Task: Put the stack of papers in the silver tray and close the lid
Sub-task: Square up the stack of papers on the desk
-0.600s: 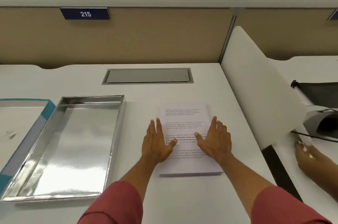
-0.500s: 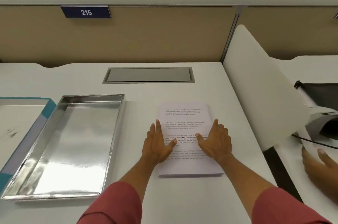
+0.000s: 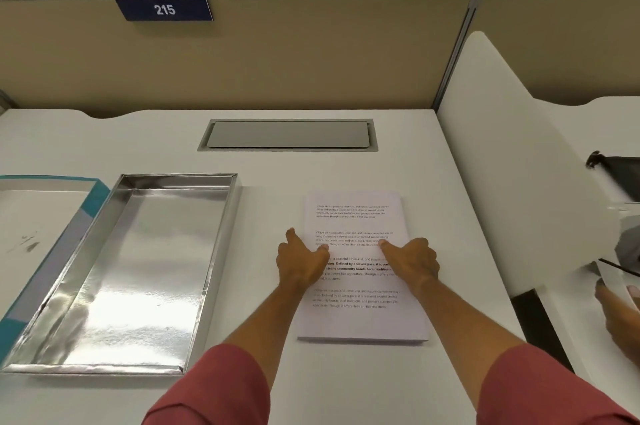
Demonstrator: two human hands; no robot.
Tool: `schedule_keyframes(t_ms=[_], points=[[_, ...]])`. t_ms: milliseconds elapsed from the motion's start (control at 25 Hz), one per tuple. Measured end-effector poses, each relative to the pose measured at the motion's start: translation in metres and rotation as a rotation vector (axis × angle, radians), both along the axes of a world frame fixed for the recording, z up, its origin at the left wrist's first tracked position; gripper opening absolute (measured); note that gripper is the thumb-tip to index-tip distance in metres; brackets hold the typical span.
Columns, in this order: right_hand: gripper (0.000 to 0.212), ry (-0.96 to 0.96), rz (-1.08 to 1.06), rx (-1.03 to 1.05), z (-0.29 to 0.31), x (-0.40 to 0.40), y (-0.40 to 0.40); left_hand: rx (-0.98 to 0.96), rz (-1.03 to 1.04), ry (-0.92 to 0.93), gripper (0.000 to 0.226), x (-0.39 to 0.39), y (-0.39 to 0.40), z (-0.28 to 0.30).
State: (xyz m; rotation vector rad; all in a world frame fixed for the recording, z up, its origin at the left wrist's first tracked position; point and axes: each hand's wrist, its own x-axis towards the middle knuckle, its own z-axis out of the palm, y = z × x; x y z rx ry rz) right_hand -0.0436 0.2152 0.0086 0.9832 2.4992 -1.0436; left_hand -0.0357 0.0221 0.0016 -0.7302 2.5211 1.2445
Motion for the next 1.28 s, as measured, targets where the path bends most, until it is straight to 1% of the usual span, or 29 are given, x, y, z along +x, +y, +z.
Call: schedule_keyframes(t_ms=[80,120,280,400,520,640,840,920,1040,1160,1280], points=[[0.051,0.004,0.004,-0.036,0.002,-0.005,0.003,0.021,0.038,-0.058,0.071,-0.008,-0.003,0.003],[0.05,0.0,0.009,-0.047,0.003,-0.007,0.004,0.027,0.043,-0.083,0.068,-0.011,-0.003,0.003],[0.062,-0.053,0.049,-0.045,0.005,-0.01,0.008,0.011,0.018,-0.141,0.072,-0.021,-0.004,0.0],[0.063,-0.038,0.046,-0.017,0.006,-0.009,0.007,-0.007,0.001,-0.14,0.063,-0.026,-0.005,0.001],[0.062,-0.005,0.025,-0.026,0.006,-0.008,0.004,-0.024,-0.001,-0.127,0.062,-0.027,-0.004,0.002],[0.053,0.043,0.008,-0.1,0.008,-0.009,0.005,-0.015,0.014,-0.102,0.061,-0.024,-0.002,0.006],[0.037,0.073,-0.022,-0.255,0.012,-0.011,0.012,0.098,0.054,-0.068,0.053,-0.025,-0.007,0.005],[0.034,0.07,-0.034,-0.308,0.013,-0.012,0.018,0.139,0.063,-0.062,0.049,-0.025,-0.007,0.002],[0.03,0.082,-0.069,-0.444,0.011,-0.012,0.024,0.168,0.027,-0.04,0.045,-0.025,-0.008,0.001],[0.031,0.083,-0.054,-0.434,0.005,-0.011,0.028,0.162,-0.015,-0.014,0.044,-0.028,-0.01,0.0],[0.03,0.065,-0.04,-0.436,-0.001,-0.013,0.031,0.218,-0.008,-0.009,0.041,-0.029,-0.011,-0.002]])
